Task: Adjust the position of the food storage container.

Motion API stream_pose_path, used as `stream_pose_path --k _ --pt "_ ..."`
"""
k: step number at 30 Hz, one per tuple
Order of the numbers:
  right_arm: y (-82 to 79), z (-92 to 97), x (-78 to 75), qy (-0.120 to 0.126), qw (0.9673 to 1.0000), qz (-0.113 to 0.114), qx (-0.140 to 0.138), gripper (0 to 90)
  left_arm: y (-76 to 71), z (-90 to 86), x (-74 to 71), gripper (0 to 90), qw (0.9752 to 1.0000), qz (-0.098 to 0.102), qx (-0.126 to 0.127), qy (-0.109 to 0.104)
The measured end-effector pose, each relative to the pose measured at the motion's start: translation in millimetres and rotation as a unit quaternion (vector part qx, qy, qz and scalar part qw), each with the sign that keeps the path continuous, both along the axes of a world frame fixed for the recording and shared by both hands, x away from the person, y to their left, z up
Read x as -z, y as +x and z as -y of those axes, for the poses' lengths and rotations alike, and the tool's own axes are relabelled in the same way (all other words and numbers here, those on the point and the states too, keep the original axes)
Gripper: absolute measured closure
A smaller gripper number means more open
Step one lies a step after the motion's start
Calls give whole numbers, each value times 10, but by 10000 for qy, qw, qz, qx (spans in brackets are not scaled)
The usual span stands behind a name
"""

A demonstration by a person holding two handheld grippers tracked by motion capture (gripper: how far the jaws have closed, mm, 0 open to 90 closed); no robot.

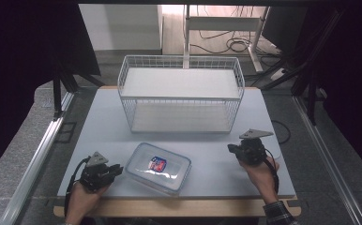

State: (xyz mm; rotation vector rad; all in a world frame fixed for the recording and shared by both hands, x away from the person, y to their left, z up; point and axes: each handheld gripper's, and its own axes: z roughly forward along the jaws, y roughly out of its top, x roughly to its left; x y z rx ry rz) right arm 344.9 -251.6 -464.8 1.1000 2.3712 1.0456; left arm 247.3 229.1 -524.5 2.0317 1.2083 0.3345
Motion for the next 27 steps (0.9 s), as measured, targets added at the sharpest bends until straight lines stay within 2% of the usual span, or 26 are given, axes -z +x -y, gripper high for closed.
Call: stream_pose_path --k 2,3,4,5,8,10,12,14,16,17,19,20,21,24,26,27 --pt "-71 -45 7 11 9998 -18 -177 897 -7 65 -3 857 9997 -86 216 -45" --pt "-109 -70 10 4 9997 -20 -249 897 -7 65 -3 887 9997 -86 216 -45" --pt "-144 -92 16 -21 9995 -14 -312 898 -22 144 -8 899 9996 -125 169 165" --pt "-177 -113 22 -29 9993 -22 -362 898 -31 169 -7 900 9994 -141 187 252" --pt "-264 -147 32 41 9988 -98 -471 898 -46 177 -10 900 9993 -208 281 92" --pt "-290 -154 31 76 9987 -127 -497 898 -53 194 -13 900 9994 -210 271 89" --pt "-370 -174 32 223 9977 -250 -590 899 -71 263 -22 900 9991 -216 356 101" --pt "-413 -202 50 281 9971 -338 -621 900 -83 337 -21 900 9982 -241 539 43" --pt "-443 -242 76 265 9963 -436 -696 900 -94 439 -26 899 9958 -295 857 -143" --pt "-456 -267 94 245 9957 -504 -740 899 -102 511 -31 899 9949 -303 953 -102" --pt "-493 -312 130 214 9941 -654 -837 899 -128 649 -42 899 9933 -247 1109 199" --pt "-513 -335 151 192 9934 -708 -880 899 -128 649 -42 897 9933 -247 1109 199" --pt "-534 -362 170 185 9927 -756 -924 899 -135 693 -59 897 9923 -208 1149 403" --pt "-598 -459 207 143 9902 -811 -1129 899 -109 573 -74 899 9932 -173 997 571" --pt "-635 -529 217 113 9886 -819 -1258 899 -77 423 -71 899 9953 -161 723 624" --pt "-648 -560 222 88 9878 -818 -1323 899 -48 346 -65 899 9968 -162 545 566"
